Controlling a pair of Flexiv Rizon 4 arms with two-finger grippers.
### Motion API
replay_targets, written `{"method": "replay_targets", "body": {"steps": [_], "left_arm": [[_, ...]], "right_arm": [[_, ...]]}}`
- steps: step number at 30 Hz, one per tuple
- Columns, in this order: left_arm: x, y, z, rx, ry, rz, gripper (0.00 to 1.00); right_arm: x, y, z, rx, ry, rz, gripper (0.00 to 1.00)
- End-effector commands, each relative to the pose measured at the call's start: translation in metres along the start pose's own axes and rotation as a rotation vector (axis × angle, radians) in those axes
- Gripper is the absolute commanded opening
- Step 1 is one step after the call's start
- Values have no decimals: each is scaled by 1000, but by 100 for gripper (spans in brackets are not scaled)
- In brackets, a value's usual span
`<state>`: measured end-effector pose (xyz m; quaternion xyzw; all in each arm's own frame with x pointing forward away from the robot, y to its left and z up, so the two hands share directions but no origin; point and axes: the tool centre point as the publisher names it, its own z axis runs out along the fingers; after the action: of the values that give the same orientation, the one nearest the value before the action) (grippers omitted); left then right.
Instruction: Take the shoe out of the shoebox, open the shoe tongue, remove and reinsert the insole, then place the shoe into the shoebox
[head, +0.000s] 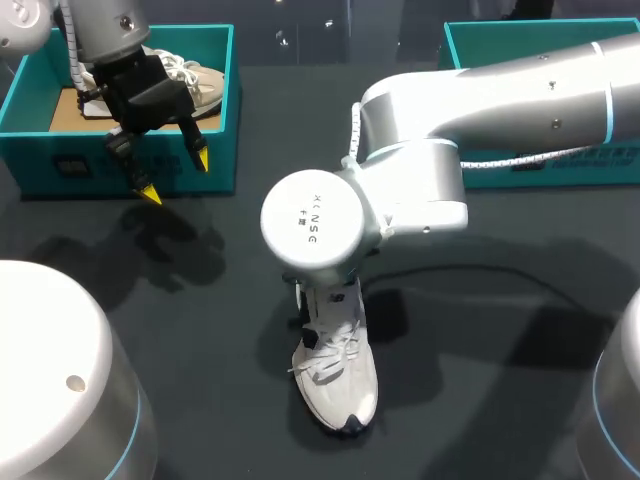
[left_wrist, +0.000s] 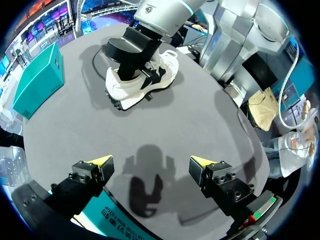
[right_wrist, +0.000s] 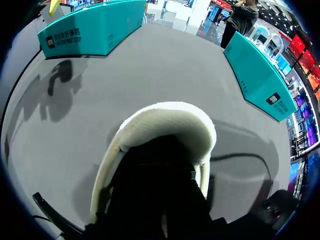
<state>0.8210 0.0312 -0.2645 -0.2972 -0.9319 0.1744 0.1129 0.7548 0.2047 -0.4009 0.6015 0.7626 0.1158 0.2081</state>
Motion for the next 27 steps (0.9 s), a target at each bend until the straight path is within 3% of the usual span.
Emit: {"method": "replay_targets", "body": {"steps": [1, 8, 13, 17, 23, 27], "left_arm": [[0, 0, 0, -2, 1, 1, 100], [0, 0, 0, -2, 1, 1, 100], [0, 0, 0, -2, 1, 1, 100], [0, 0, 0, -2, 1, 1, 100], [0, 0, 0, -2, 1, 1, 100], [0, 0, 0, -2, 1, 1, 100]], "right_arm": [[10, -10, 24, 65, 63, 7, 0], [28, -51, 27, 224, 118, 87, 0], [25, -63, 8, 297, 86, 116, 0], [17, -56, -14, 312, 52, 107, 0], [8, -29, -41, 312, 28, 61, 0], [1, -18, -49, 319, 44, 54, 0]]}}
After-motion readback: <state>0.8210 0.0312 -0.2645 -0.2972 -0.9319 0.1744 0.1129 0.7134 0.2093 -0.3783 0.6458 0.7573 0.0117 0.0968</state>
